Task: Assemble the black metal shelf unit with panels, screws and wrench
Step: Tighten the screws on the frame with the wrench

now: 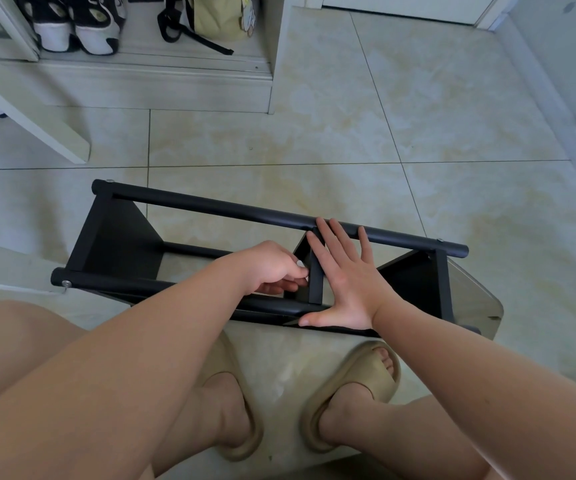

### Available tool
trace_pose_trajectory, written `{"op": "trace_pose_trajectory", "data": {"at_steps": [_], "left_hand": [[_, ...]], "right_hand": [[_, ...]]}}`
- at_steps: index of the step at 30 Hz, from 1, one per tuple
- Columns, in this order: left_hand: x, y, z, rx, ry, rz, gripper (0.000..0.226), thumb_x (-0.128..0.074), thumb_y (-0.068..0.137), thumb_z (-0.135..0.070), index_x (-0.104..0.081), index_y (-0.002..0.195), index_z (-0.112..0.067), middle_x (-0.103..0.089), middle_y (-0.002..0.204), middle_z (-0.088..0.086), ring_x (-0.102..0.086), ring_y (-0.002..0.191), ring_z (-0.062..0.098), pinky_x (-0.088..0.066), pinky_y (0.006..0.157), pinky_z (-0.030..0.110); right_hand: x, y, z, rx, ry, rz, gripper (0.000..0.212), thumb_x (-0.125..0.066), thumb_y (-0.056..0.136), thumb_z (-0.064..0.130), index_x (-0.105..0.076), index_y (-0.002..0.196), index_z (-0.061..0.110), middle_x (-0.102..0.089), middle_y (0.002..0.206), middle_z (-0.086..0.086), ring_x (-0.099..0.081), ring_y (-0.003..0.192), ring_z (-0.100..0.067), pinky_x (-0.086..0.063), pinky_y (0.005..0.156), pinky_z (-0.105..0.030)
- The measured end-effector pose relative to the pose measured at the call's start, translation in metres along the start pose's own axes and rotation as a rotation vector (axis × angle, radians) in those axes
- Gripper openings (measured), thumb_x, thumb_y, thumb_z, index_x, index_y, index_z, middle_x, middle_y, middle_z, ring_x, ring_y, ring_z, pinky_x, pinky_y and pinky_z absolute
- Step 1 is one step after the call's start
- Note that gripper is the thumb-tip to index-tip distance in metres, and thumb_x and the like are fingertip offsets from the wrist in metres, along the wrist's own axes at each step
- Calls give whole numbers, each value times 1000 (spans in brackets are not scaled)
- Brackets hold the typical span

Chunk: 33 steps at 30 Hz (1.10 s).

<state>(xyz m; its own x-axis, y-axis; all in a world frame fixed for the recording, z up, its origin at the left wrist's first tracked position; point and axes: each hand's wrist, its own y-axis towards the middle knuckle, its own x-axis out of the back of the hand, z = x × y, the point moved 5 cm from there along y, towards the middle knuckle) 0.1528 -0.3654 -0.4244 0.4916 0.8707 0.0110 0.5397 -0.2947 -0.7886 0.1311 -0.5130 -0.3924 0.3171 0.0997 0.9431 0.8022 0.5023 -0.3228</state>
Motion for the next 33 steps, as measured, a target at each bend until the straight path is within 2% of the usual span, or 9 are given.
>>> {"op": "trace_pose_trajectory", "data": {"at_steps": [5,9,17,21,25,30,33], "left_hand": [[-3,-3,2,83,-55,38,6,-61,99,-24,-60,102,-19,-77,85,-4,-70,78,7,-54,69,22],[-2,-3,5,103,-32,71,16,-56,101,-22,-64,113,-15,-78,92,-2,-70,81,8,-55,75,23],[-2,-4,3,79,29,74,17,-53,103,-21,-65,113,-16,-75,90,-4,-67,87,10,-53,75,24],[-1,-4,2,63,68,81,13,-52,103,-19,-65,106,-18,-75,92,-2,-66,91,12,-53,74,23],[-1,-3,2,48,110,96,12,-53,102,-18,-65,102,-20,-75,90,-2,-67,93,12,-53,83,27],[0,-3,1,11,195,115,12,-54,102,-15,-65,103,-18,-73,90,-2,-66,87,11,-51,91,32],[0,-4,2,-20,273,139,16,-54,101,-13,-66,94,-20,-73,88,-5,-64,83,11,-50,92,35]], "right_hand": [[-1,0,0,-2,4,-6,137,-39,64,100,8,162,16,20,168,-7,25,153,-23,14,120,-61],[-1,0,0,-2,5,-7,137,-39,64,100,8,162,16,20,168,-7,24,153,-24,14,120,-62],[-1,0,0,0,-2,-7,136,-39,65,100,8,162,17,20,168,-7,23,153,-25,13,120,-62],[-1,0,0,-1,-10,-4,136,-37,65,100,10,161,16,21,167,-7,24,153,-25,15,120,-61],[0,0,0,2,-3,-8,137,-38,65,100,6,162,15,18,168,-8,22,153,-25,13,120,-61],[0,0,0,1,-14,5,137,-36,65,101,11,161,16,22,167,-7,26,152,-24,15,120,-61],[0,1,0,-1,-10,5,137,-36,64,101,11,161,17,23,167,-7,26,152,-24,15,120,-61]]}}
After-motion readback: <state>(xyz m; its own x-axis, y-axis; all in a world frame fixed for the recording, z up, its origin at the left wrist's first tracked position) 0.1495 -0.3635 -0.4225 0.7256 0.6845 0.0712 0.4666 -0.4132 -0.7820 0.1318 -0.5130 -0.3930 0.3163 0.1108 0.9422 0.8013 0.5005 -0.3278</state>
